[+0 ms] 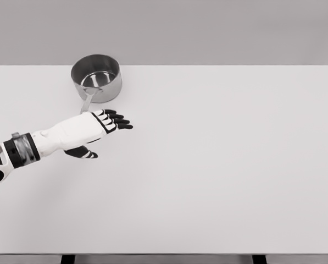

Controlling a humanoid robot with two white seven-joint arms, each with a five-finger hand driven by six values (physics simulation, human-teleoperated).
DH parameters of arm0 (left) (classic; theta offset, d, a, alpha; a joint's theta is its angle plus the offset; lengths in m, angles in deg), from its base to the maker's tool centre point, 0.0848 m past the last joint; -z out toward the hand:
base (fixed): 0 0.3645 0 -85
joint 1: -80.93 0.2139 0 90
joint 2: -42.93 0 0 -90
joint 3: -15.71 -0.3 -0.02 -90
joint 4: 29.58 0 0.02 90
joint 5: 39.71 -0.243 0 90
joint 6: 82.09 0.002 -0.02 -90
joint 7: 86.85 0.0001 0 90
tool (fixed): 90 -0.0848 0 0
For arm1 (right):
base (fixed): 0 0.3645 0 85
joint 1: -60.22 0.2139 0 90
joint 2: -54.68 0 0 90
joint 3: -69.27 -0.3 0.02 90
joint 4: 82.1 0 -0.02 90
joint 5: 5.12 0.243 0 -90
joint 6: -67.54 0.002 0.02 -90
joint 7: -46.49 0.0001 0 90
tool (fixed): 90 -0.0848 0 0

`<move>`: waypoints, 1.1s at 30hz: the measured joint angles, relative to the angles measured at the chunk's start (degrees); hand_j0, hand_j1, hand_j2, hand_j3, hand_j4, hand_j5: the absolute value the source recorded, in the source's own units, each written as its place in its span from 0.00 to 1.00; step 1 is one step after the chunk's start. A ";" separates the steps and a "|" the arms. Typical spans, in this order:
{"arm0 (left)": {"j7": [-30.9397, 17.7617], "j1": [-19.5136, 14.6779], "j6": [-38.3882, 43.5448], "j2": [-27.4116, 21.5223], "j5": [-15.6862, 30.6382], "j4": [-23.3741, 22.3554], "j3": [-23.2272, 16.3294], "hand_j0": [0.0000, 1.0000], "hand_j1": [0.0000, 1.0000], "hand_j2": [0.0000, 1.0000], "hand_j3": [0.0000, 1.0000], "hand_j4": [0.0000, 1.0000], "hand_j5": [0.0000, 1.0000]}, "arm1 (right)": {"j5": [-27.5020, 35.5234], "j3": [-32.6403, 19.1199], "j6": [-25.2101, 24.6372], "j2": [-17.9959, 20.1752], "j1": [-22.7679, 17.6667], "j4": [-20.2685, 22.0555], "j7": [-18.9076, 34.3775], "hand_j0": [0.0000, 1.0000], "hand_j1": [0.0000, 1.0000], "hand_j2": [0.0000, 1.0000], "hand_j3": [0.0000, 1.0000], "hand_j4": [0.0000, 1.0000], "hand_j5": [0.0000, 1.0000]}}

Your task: Rotate pot handle

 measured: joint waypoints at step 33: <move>22.28 -14.41 0.10 4.92 -11.28 -11.41 -8.22 1.00 1.00 1.00 1.00 1.00 1.00 | -0.11 -0.07 0.01 0.00 0.09 0.06 0.08 1.00 1.00 1.00 1.00 1.00 1.00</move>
